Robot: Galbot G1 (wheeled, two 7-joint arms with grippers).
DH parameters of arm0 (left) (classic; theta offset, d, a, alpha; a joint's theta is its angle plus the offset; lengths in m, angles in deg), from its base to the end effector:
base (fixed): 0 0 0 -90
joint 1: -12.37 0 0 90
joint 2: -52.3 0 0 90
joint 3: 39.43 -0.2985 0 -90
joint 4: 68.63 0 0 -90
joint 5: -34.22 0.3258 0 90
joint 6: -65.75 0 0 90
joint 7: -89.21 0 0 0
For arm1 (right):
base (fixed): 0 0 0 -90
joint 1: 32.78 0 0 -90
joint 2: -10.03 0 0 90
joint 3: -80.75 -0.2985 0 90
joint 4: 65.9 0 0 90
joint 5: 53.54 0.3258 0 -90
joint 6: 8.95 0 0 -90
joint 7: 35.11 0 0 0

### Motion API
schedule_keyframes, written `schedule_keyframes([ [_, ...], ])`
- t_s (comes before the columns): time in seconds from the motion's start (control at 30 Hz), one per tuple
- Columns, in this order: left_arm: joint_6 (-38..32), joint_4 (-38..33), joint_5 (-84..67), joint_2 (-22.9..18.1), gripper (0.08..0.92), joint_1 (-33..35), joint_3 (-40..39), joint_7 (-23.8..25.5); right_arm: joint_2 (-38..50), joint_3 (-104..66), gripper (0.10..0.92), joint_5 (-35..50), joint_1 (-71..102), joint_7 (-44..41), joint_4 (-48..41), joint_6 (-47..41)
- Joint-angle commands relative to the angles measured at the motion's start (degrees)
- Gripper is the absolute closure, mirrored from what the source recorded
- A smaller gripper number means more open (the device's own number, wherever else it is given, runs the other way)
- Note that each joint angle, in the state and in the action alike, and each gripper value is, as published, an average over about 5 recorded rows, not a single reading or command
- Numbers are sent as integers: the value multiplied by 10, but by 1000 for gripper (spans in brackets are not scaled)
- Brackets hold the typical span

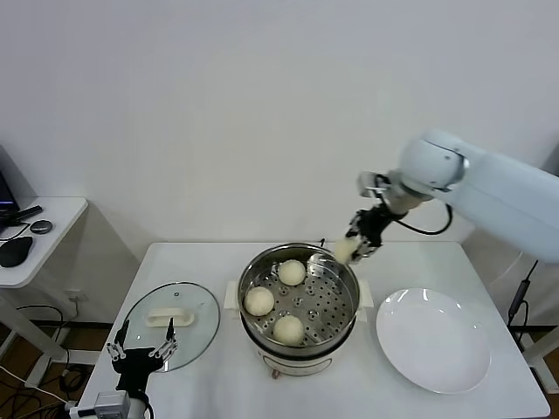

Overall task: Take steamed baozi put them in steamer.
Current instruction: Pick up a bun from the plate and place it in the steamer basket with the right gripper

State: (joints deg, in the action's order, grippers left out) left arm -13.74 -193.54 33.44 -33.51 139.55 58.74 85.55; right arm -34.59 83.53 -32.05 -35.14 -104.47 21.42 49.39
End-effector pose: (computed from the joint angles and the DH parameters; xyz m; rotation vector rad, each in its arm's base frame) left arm 0.1449 0.0461 -0.2466 0.2169 -2.9147 -0.1898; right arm 0.4520 0.0050 0.0028 1.4523 -1.4693 1.2509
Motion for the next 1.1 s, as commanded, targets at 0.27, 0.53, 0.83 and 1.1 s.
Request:
schedule_keyframes([
  [0.27, -1, -20, -3, -2, 177, 3, -4, -1, -153, 140, 558, -7, -18, 52, -19, -73],
  [0.53, -1, -18, -5, -4, 177, -2, -3, -2, -158, 142, 558, -49, 14, 56, -32, -78],
  [0.83, -1, -15, -9, -3, 177, -5, -1, 0, -158, 143, 558, -47, 24, 60, -31, -81],
  [1.1, 0, -12, -9, -2, 177, -8, 0, 2, -151, 151, 557, -45, 18, 63, -23, -82],
])
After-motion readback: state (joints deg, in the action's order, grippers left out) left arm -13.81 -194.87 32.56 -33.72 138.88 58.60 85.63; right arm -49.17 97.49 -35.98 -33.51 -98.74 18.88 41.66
